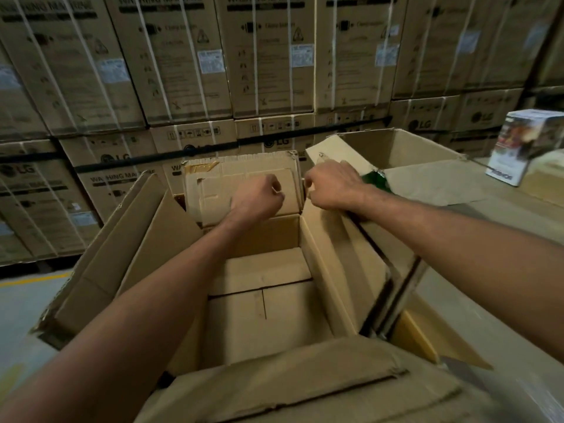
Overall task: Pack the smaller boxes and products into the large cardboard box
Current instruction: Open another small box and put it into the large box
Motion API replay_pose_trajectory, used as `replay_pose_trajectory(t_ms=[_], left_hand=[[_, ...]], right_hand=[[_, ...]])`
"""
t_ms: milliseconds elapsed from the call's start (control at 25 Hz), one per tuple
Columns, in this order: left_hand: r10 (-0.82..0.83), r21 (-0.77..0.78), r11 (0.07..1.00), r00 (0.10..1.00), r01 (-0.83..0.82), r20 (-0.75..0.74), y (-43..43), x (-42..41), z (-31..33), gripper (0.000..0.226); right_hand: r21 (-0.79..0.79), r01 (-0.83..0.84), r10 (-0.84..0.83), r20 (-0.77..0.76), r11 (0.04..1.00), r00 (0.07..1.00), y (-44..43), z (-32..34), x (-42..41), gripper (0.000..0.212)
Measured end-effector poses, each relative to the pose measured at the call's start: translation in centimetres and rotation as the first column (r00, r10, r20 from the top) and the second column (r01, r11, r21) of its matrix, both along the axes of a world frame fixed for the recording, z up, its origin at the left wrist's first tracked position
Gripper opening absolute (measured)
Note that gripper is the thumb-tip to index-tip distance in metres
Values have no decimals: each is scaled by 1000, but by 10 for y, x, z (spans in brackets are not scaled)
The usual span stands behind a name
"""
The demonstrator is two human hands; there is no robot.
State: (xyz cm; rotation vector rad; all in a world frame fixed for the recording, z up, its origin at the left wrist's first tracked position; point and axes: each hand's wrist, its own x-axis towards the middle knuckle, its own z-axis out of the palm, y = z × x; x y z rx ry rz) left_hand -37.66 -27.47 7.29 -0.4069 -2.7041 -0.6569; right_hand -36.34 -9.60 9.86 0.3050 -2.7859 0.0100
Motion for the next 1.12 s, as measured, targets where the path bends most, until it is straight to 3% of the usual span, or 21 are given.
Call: replay_pose_trajectory(t_ms=[160, 400, 640, 840, 1000, 1120], left_hand=[[-113, 24, 993, 985, 118, -131, 63, 26, 37, 23], [-142, 26, 989, 974, 149, -179, 191, 20, 69, 19], [5, -54, 999, 992, 2, 129, 319, -57, 54, 24], [182, 143, 960, 923, -242, 341, 368, -114, 5, 30], [234, 205, 911, 859, -357, 455, 382, -150, -19, 43], [241, 220, 902, 858, -371, 454, 395, -164, -21, 59]], right_hand=[[-122, 109, -125, -129, 986, 984, 62, 18, 31, 15], [-355, 215, -266, -101, 910, 959, 192, 14, 19, 9], [-496, 332, -439, -112, 802, 892, 341, -20, -50, 24], [-405, 347, -389, -23, 846, 921, 429, -37, -112, 59], [-433, 423, -350, 242, 796, 905, 461, -53, -157, 78], [-466, 429, -275, 363, 774, 890, 469, -74, -180, 75]])
